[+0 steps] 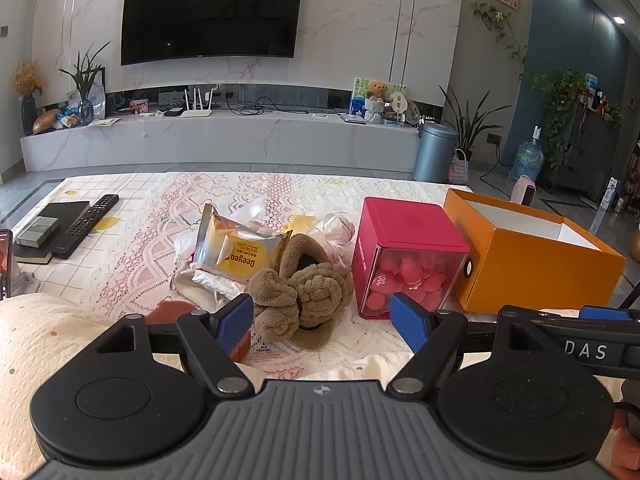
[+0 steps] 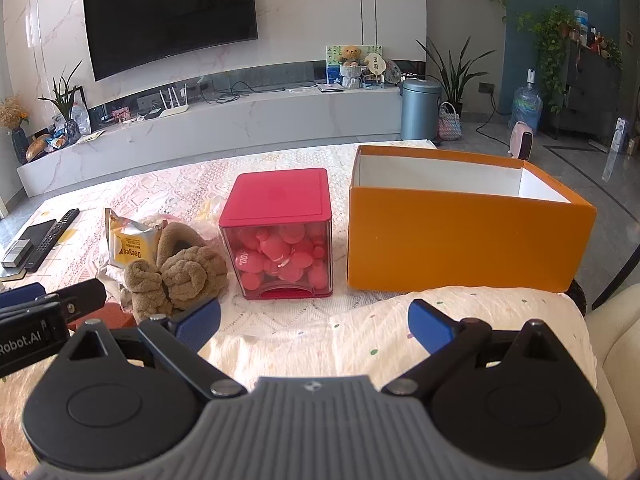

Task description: Organize soft objects

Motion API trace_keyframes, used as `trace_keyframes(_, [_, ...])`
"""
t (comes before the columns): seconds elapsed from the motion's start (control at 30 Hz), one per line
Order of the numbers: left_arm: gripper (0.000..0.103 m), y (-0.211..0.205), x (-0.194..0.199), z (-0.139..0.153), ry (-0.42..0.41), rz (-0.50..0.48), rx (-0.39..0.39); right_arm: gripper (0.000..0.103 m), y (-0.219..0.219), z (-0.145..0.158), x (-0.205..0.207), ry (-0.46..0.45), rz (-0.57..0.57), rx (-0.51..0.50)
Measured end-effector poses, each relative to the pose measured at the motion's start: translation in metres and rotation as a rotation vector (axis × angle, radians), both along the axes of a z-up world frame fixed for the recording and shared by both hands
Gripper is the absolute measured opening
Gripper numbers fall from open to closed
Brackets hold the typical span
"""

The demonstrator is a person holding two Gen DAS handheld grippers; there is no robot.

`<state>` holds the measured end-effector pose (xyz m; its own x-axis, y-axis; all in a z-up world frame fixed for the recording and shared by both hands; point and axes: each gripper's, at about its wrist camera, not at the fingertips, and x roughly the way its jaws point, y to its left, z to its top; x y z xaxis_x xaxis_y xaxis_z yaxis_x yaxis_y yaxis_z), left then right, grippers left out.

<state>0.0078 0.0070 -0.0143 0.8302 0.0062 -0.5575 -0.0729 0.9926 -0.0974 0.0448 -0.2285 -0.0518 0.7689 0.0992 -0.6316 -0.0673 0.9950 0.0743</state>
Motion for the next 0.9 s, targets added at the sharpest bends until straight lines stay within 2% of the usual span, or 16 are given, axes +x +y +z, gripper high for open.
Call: trace_keyframes(0.9, [0.091,-0.0017,-0.0004,-0.0034,0.005,-0.005,-0.007,0.098,0.0044,-0.0041,0.0002,0.015,0.007,-0.004])
